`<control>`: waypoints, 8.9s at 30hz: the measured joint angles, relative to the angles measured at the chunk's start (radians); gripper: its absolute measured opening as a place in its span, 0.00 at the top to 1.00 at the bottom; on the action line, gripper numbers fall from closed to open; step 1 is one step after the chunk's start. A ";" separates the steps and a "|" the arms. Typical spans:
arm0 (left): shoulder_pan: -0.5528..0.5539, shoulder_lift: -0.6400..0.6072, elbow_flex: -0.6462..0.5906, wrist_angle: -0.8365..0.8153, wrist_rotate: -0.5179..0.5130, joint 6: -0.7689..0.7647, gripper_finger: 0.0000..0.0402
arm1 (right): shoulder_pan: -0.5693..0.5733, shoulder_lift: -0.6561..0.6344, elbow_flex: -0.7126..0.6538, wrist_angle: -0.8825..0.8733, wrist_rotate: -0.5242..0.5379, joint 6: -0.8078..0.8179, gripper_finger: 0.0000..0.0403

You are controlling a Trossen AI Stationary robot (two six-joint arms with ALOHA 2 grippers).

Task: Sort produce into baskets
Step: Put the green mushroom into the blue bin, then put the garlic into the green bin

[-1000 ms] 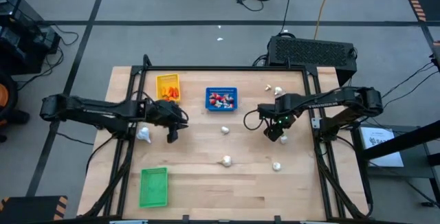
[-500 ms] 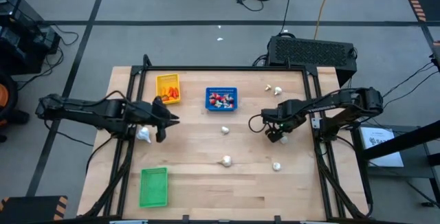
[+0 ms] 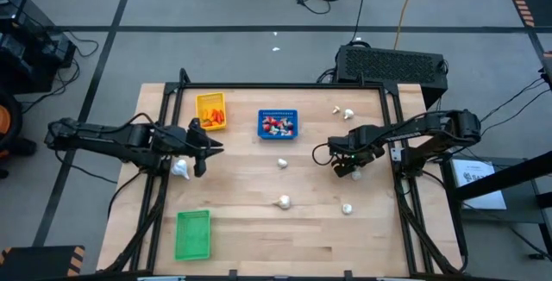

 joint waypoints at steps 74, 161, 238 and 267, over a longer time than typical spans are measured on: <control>0.000 0.130 -0.025 0.324 -0.022 0.314 0.78 | -0.394 0.418 0.853 -0.137 0.313 -0.555 0.42; 0.119 -0.037 -0.369 0.752 -0.076 0.367 0.78 | -0.287 0.294 0.443 0.662 -0.021 -0.513 0.72; 0.030 1.197 0.277 0.879 0.049 0.370 0.26 | 0.451 0.299 0.444 0.355 0.494 -0.397 0.47; 0.118 1.176 0.287 0.642 0.240 0.324 0.65 | 0.451 0.299 0.444 0.361 0.488 -0.404 0.47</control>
